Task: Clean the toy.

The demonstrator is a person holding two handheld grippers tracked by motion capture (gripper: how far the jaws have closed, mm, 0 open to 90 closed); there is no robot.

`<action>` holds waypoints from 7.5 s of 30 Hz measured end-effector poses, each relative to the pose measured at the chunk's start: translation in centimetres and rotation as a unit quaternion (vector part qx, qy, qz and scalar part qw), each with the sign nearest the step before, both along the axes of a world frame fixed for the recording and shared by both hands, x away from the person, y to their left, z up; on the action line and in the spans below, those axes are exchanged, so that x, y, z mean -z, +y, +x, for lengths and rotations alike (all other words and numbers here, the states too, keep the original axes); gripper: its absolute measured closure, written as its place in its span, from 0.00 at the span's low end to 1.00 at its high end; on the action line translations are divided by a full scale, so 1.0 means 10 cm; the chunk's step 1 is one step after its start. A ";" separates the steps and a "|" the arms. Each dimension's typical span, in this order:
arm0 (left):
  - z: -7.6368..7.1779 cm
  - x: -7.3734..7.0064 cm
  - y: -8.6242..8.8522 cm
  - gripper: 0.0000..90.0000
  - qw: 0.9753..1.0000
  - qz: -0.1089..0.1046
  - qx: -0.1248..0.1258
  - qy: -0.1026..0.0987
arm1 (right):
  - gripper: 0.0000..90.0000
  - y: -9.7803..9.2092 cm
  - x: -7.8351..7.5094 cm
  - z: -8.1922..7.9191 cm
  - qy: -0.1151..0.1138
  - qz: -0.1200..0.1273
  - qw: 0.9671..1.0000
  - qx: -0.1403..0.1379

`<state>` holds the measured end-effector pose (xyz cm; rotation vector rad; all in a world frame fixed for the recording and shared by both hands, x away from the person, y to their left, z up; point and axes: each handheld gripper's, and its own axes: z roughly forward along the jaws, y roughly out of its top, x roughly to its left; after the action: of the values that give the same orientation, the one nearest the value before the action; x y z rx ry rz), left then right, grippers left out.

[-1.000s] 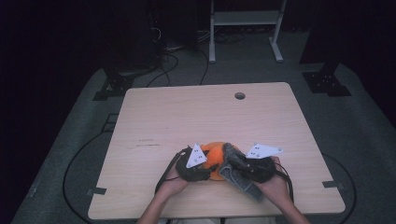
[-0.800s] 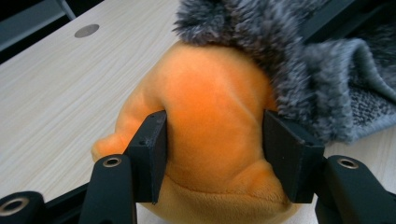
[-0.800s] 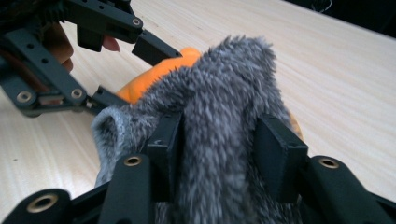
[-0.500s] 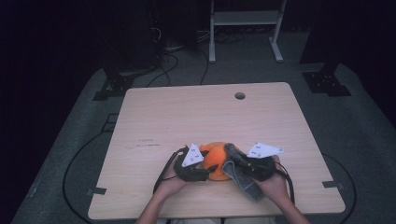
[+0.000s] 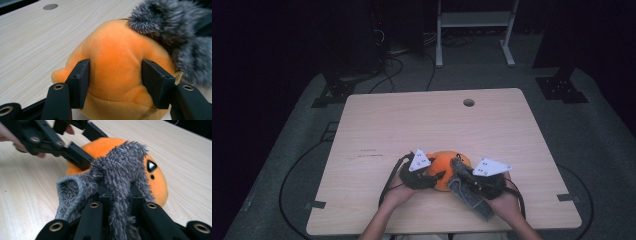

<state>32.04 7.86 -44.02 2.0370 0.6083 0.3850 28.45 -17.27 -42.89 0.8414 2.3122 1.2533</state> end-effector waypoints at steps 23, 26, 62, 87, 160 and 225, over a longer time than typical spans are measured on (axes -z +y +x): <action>-0.09 0.06 0.08 0.43 1.000 0.004 0.001 -0.003 | 0.86 -0.41 0.13 0.19 0.051 0.020 0.997 0.060; -0.09 0.06 0.08 0.44 1.000 0.005 0.002 -0.001 | 0.86 -0.26 -0.03 0.09 0.023 0.042 0.999 0.021; -0.18 -0.10 -0.05 0.17 0.998 0.008 0.046 -0.041 | 0.86 -0.18 0.04 0.04 0.031 0.000 1.000 -0.004; -0.20 -0.12 -0.11 0.21 0.998 0.039 0.041 -0.032 | 0.86 -0.17 -0.02 -0.07 0.017 -0.015 0.999 -0.050; -0.42 0.00 -0.24 0.35 0.983 0.061 0.094 -0.147 | 0.86 -0.35 -0.10 0.18 0.052 0.061 0.997 -0.002; -0.34 -0.07 -0.23 0.45 0.993 0.011 0.075 -0.085 | 0.86 -0.13 -0.37 -0.10 -0.023 0.025 0.998 -0.048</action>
<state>28.63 5.56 -43.36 2.0301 0.3458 0.4715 27.46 -18.54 -39.20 0.7177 2.3180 1.3607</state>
